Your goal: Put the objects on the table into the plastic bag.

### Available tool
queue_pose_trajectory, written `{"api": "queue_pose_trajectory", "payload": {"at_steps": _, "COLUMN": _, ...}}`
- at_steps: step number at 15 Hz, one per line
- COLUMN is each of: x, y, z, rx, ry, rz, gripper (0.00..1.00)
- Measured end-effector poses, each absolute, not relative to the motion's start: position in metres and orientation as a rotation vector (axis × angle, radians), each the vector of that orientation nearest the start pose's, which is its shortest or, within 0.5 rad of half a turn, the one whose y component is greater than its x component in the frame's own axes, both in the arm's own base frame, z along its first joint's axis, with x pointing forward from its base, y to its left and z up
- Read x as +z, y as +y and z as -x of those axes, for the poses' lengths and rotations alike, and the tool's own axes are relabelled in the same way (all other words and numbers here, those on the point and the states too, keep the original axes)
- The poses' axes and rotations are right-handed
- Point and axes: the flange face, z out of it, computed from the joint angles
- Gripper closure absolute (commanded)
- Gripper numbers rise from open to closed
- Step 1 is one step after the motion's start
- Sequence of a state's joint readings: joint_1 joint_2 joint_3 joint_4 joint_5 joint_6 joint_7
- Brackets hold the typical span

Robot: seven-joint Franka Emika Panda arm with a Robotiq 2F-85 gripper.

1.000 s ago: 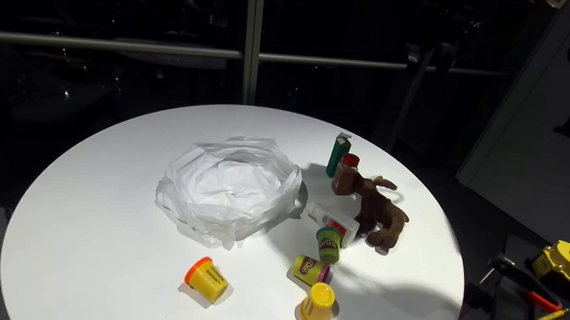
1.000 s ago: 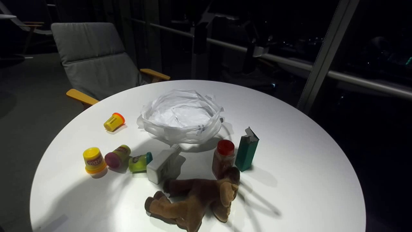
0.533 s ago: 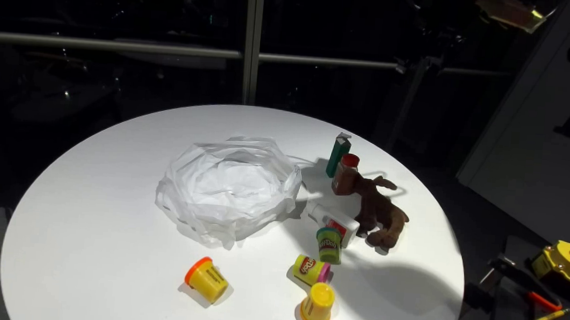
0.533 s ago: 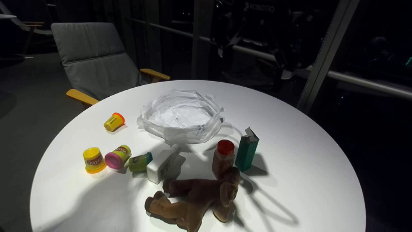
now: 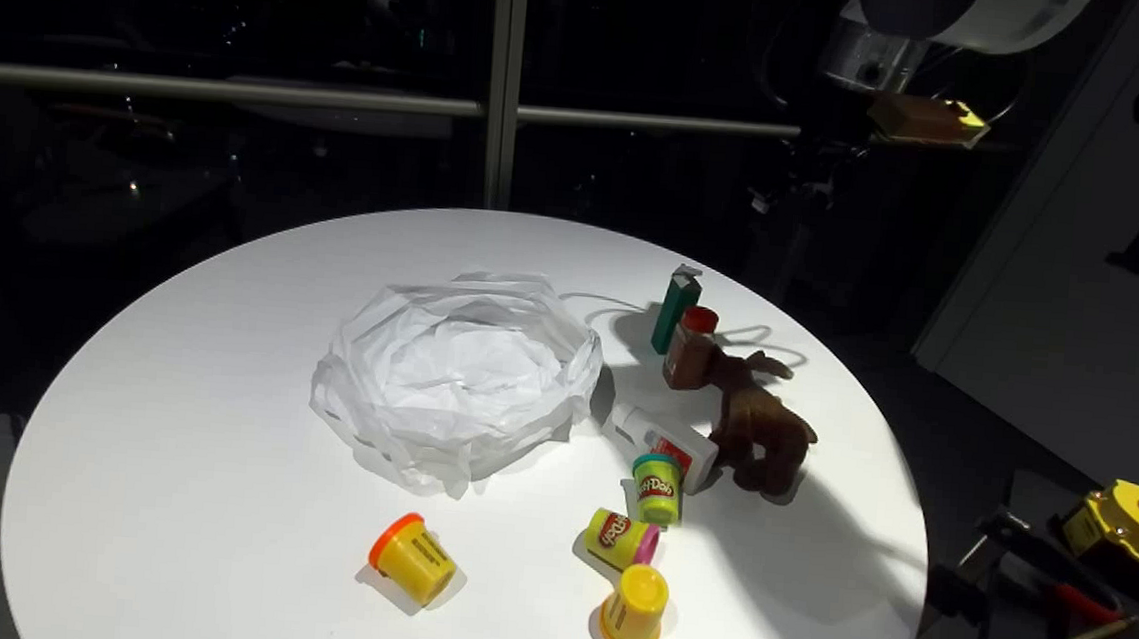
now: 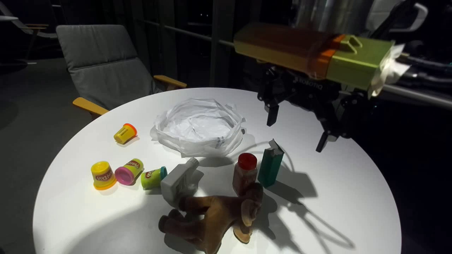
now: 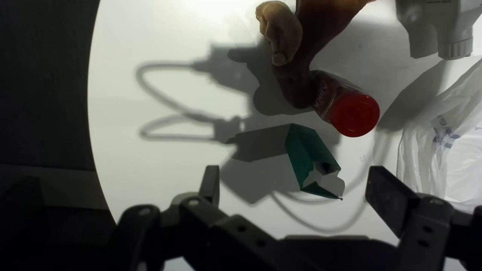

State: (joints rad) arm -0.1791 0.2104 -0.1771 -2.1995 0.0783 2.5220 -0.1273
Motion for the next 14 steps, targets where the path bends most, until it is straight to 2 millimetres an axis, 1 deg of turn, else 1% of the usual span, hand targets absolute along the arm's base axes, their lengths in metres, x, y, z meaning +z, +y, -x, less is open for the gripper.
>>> {"api": "queue_pose_trajectory", "payload": {"at_steps": 2, "x": 0.281, "y": -0.199, "z": -0.546, "rx": -0.187, "ry": 0.422, "rz": 3.128, "gripper": 0.00}}
{"api": "queue_pose_trajectory", "payload": {"at_steps": 4, "x": 0.267, "y": -0.199, "z": -0.564, "rx": -0.204, "ry": 0.394, "rz": 3.135, "gripper": 0.00}}
{"api": "queue_pose_trajectory", "payload": {"at_steps": 8, "x": 0.249, "y": -0.197, "z": -0.596, "rx": -0.233, "ry": 0.347, "rz": 3.122, "gripper": 0.00}}
{"api": "queue_pose_trajectory", "payload": {"at_steps": 11, "x": 0.237, "y": -0.198, "z": -0.613, "rx": -0.247, "ry": 0.328, "rz": 3.102, "gripper": 0.00}}
{"api": "queue_pose_trajectory", "payload": {"at_steps": 14, "x": 0.223, "y": -0.203, "z": -0.624, "rx": -0.244, "ry": 0.318, "rz": 3.066, "gripper": 0.00}}
